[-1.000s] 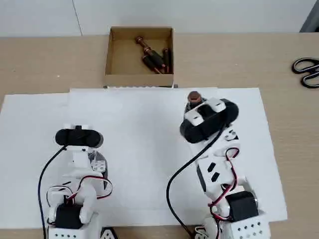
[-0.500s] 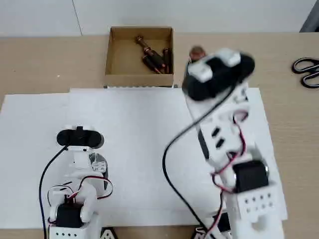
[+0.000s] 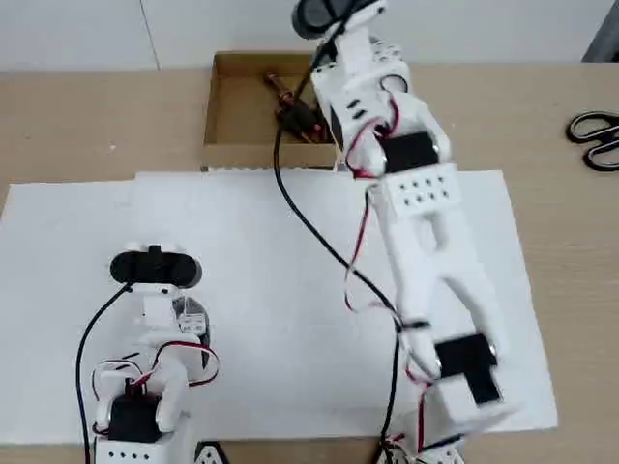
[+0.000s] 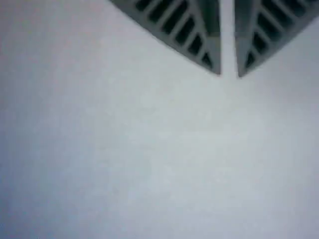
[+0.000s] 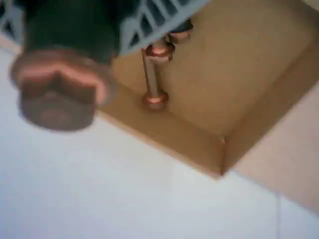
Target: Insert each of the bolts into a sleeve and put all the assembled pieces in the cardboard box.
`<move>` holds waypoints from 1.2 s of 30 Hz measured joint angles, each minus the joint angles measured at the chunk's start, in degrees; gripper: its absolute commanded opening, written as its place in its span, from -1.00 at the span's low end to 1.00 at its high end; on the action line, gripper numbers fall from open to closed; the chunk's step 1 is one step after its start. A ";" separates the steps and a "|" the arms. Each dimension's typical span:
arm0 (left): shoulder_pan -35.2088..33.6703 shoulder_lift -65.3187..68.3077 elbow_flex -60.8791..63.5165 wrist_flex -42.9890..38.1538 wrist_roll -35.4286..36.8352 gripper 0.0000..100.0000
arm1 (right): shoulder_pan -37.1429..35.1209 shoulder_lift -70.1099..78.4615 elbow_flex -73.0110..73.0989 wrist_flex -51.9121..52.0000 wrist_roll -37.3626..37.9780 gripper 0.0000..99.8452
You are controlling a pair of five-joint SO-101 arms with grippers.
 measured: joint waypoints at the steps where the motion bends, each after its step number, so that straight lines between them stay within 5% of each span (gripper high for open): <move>1: 0.00 0.00 0.00 0.00 0.00 -0.99 | -0.26 3.60 -2.46 0.00 1.14 -0.99; 17: 0.00 0.00 0.00 0.00 0.00 -0.99 | -6.15 42.90 -30.24 -5.98 18.02 -0.98; 24: 0.00 0.00 0.00 0.00 0.00 -0.99 | -6.68 44.75 -33.32 -1.58 18.73 -0.66; 31: 0.00 0.00 0.00 0.00 0.00 -0.99 | -6.77 44.66 -36.75 -1.14 18.81 -1.00; 36: 0.00 0.00 0.00 0.00 0.00 -0.99 | -6.77 44.57 -41.05 2.73 18.81 -0.99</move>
